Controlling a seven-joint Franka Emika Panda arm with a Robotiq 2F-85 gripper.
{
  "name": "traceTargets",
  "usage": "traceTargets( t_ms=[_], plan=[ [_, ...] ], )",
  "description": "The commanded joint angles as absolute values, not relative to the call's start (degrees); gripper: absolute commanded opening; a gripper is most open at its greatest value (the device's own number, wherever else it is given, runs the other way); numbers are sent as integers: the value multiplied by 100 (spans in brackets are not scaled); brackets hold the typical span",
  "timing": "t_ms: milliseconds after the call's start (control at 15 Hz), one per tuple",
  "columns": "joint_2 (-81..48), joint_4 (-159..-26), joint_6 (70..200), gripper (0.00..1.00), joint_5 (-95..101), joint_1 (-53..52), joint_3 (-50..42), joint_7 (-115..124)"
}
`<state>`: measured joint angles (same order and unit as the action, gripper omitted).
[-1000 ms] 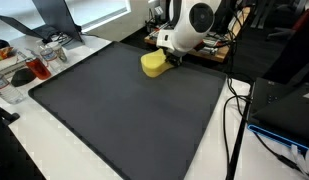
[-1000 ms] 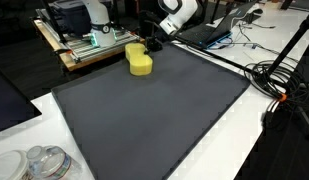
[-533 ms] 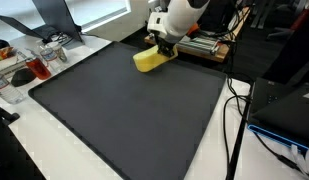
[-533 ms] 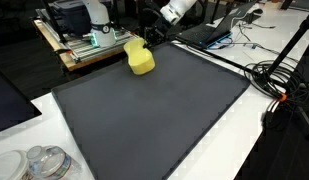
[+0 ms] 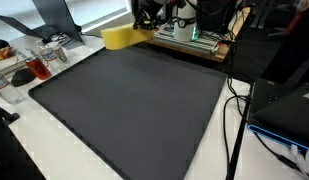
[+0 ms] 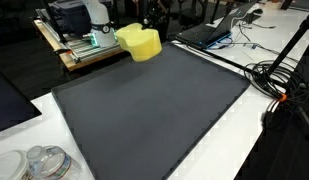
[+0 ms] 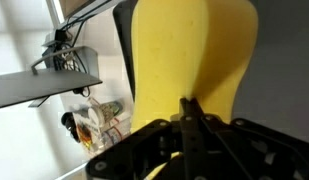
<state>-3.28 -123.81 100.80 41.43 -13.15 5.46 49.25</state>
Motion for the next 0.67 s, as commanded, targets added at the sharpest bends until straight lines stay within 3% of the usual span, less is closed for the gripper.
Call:
traceTargets(
  t_ms=[0, 200, 600],
  plan=[
    [26, -12159, 10029, 0, 4742, -1174, 676, 4420],
    [254, -11930, 10239, 0, 4903, -1081, 676, 4089],
    [756, -11892, 11884, 0, 4577, -747, 513, 3624]
  ],
)
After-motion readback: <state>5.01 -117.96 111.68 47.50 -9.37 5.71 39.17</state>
